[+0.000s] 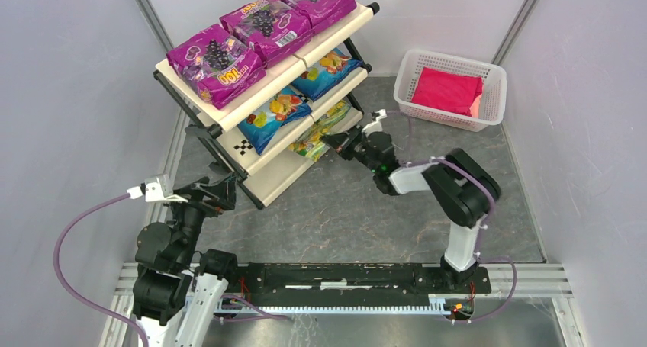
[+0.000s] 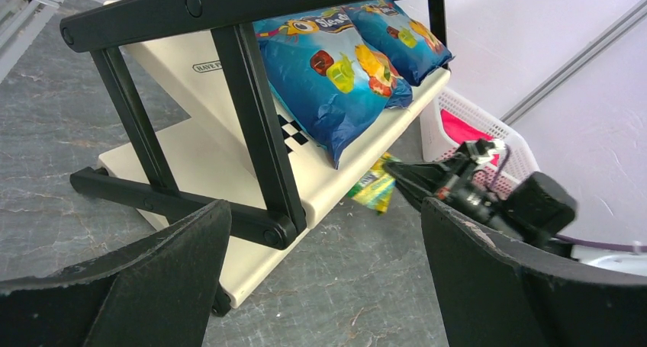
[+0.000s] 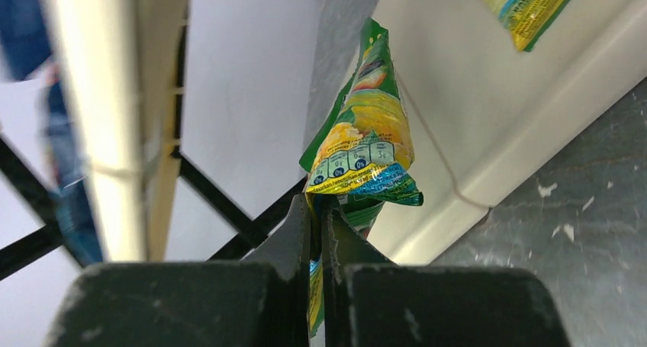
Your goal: Place and organize the candy bags onto the shelf
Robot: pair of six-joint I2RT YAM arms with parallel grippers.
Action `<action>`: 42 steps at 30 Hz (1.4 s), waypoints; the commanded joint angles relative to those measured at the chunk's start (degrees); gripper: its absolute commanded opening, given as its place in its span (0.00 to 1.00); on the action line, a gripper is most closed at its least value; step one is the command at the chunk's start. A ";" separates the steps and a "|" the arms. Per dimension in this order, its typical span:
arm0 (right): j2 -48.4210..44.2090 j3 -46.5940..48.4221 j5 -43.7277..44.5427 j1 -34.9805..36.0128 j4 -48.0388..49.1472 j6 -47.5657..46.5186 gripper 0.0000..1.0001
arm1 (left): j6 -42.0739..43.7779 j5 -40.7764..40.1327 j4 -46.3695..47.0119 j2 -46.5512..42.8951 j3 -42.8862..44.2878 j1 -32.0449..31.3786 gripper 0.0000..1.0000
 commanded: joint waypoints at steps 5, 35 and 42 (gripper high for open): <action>14.22 10.54 14.56 5.42 7.75 -0.40 0.00 | 2.50 -0.44 1.54 2.27 0.50 0.00 1.00; 11.90 13.00 17.80 7.89 -9.04 -15.73 0.60 | 2.50 -0.75 1.04 3.64 0.78 0.63 1.00; -8.91 -0.33 13.84 7.90 -23.43 -35.78 0.81 | 2.57 -0.55 1.36 1.84 0.70 0.89 1.00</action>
